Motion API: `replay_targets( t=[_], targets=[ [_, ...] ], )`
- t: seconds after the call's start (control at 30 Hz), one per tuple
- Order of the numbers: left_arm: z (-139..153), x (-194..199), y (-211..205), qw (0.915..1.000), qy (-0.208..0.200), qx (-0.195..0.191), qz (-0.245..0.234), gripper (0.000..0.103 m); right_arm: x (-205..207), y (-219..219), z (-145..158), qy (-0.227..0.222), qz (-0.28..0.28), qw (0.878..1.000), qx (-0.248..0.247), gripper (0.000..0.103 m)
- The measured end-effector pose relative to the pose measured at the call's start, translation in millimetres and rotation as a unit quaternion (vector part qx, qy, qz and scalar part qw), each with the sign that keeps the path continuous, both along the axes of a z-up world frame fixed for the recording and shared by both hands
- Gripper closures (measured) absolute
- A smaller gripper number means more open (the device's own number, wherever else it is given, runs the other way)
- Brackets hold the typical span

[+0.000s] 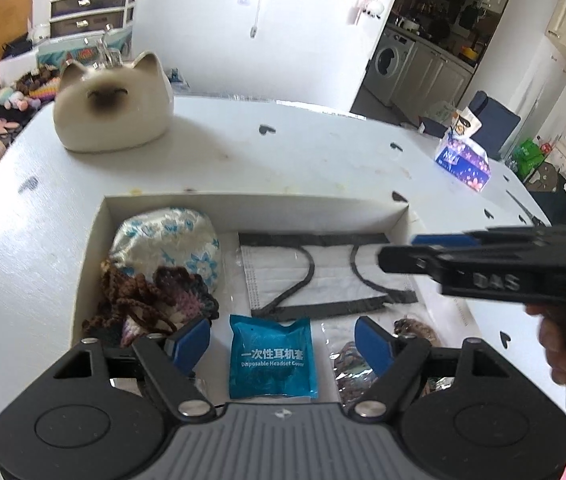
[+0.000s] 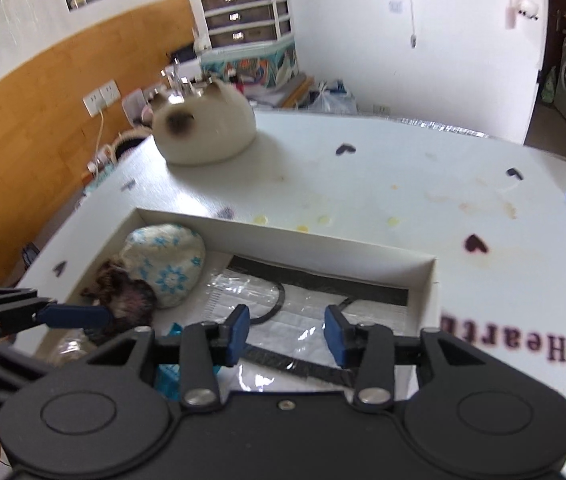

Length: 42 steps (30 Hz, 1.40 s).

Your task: Organize soft objects

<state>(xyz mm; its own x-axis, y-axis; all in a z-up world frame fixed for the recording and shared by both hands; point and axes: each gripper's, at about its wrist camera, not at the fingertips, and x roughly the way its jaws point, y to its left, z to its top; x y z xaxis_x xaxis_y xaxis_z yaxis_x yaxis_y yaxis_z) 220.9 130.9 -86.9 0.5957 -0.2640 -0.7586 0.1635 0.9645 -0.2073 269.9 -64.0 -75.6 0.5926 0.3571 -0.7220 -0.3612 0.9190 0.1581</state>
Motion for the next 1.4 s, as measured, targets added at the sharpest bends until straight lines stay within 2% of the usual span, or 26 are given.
replay_targets(
  t=[0.23, 0.47, 0.57, 0.63, 0.9, 1.1, 1.4],
  targets=[
    [29.8, -25.9, -4.0, 0.9989, -0.044, 0.010, 0.015, 0.019, -44.2, -18.5, 32.8, -0.047, -0.023, 0.998, 0.023, 0.056],
    [61.4, -63.4, -15.7, 0.9947, -0.092, 0.032, 0.033, 0.010, -89.9, -36.5, 55.3, -0.092, -0.040, 0.995, 0.025, 0.051],
    [70.1, -83.0, -19.8, 0.9935, -0.103, 0.029, 0.039, 0.006, -111.1, -46.0, 61.6, -0.104, -0.051, 0.993, 0.021, 0.047],
    [74.1, -96.4, -23.1, 0.9928, -0.108, 0.033, 0.040, 0.004, -126.2, -52.2, 65.6, -0.116, -0.061, 0.991, 0.017, 0.040],
    [78.9, -145.0, -24.3, 0.9894, -0.129, 0.029, 0.061, 0.000, -185.1, -70.8, 71.8, -0.146, -0.077, 0.986, 0.007, 0.029],
    [72.6, -172.2, -23.2, 0.9890, -0.127, 0.026, 0.072, 0.000, -223.7, -78.3, 66.1, -0.168, -0.087, 0.982, 0.001, 0.022],
    [66.9, -200.2, -20.5, 0.9883, -0.129, 0.019, 0.080, 0.000, -251.7, -87.5, 63.9, -0.177, -0.108, 0.978, -0.010, 0.015]
  ],
)
